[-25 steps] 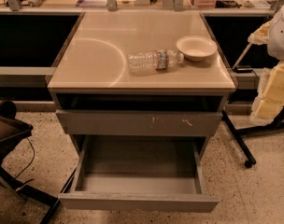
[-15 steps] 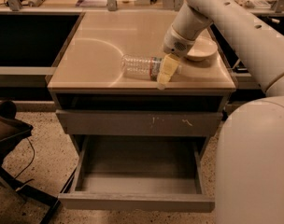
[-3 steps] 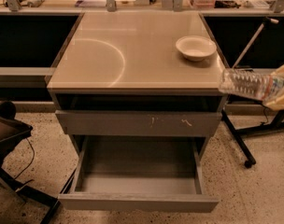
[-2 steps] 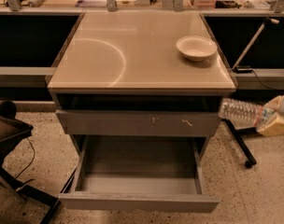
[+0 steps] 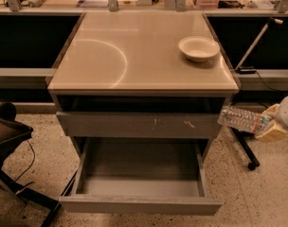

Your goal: Place water bottle into middle drawer

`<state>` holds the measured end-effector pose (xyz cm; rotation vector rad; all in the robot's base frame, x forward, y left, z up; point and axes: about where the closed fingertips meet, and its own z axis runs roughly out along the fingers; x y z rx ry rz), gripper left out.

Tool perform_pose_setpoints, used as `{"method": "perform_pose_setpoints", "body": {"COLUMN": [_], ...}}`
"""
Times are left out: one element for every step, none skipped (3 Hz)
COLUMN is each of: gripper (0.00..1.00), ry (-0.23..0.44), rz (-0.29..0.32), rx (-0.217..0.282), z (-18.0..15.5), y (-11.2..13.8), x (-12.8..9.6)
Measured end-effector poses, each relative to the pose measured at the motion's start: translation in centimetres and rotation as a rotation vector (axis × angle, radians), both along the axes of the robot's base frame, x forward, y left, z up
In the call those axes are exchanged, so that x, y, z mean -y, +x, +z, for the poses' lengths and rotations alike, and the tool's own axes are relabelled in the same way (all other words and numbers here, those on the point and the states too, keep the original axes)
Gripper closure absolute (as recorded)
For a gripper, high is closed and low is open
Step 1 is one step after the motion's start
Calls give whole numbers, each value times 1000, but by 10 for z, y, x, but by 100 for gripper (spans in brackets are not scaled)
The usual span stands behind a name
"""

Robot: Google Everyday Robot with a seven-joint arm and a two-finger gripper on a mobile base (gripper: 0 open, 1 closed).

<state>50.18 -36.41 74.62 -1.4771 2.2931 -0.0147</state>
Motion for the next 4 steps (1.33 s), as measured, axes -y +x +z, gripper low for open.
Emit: {"method": "perform_pose_setpoints", "body": {"gripper": [100,100,100,100], "ry": [64,281,487,634], "rz": [21,104,226,392], "rx": [-25,-115,-203,-256], "z": [-30,-107,-156,-181], "y": [-13,-46,-58,-55], "x": [-15,-77,-151,-241]}}
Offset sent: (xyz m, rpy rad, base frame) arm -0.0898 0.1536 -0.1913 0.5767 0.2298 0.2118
